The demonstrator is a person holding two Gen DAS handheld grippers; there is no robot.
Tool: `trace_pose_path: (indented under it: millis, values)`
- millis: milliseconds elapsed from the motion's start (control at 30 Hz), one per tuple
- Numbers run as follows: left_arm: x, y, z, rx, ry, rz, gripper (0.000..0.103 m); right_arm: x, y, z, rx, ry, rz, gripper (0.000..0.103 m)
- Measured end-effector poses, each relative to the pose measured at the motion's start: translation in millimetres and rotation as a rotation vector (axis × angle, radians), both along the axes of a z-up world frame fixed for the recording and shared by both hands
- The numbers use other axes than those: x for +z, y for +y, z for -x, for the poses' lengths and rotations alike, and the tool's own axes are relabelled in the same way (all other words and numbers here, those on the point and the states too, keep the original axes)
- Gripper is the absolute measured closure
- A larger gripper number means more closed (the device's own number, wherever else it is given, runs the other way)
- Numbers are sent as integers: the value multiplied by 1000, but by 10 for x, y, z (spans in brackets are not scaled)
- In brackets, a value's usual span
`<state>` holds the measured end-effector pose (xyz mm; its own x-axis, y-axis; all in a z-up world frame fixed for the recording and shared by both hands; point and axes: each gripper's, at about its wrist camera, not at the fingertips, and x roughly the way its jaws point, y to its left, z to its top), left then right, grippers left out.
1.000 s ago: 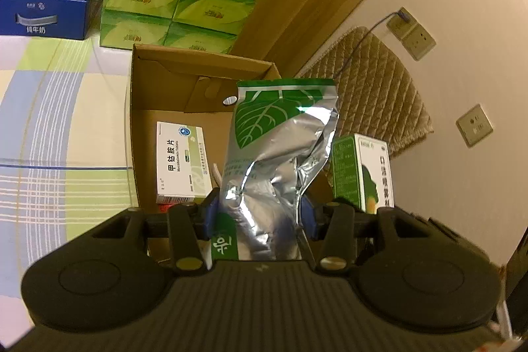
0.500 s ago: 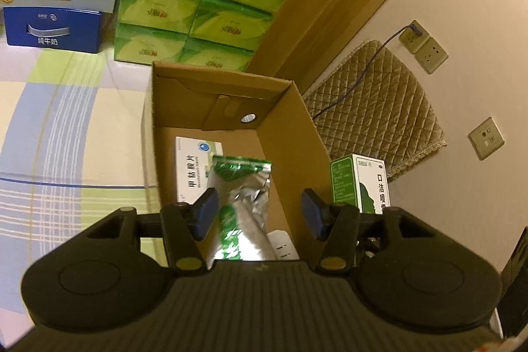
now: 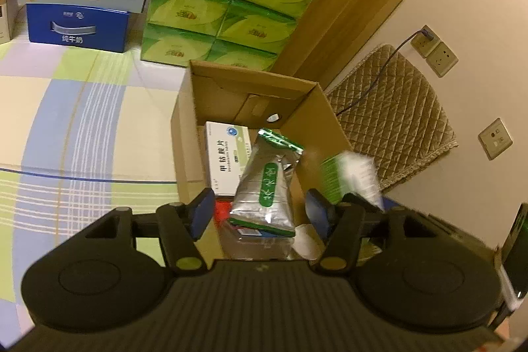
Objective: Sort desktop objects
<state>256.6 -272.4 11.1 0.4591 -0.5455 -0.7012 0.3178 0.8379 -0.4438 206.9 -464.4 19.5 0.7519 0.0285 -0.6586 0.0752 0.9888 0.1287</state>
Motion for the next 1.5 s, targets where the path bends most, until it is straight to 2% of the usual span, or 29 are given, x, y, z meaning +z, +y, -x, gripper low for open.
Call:
trace_pose_path:
  millis: [100,233,367,500,700,867,1200,1500]
  values:
    - [-10,54,22,-1,-7,-13,45,10,-30,-4,-11,-2,-33,38]
    - [10,104,83,-1,-28,-36,40,29,-23,62,-11,-5,-31,34]
    - [33,128,195,-11,-50,-62,26,37,-28,179,-26,-2,-37,27]
    - [70,191,364,-7,-70,-77,11,54,-19,339,-26,-1,-39,13]
    - [191,255,708,-23,-140,-141,1,155,-17,641,-22,-1,-27,4]
    - [286,315,1016,-21,-201,-167,1,288,9,952,-18,-6,-17,2]
    - [409,456,1569,28,-253,-187,1,485,149,1497,5,-10,9,2]
    - [471,565,1966,45,-249,-186,1,603,256,1892,21,-16,20,2]
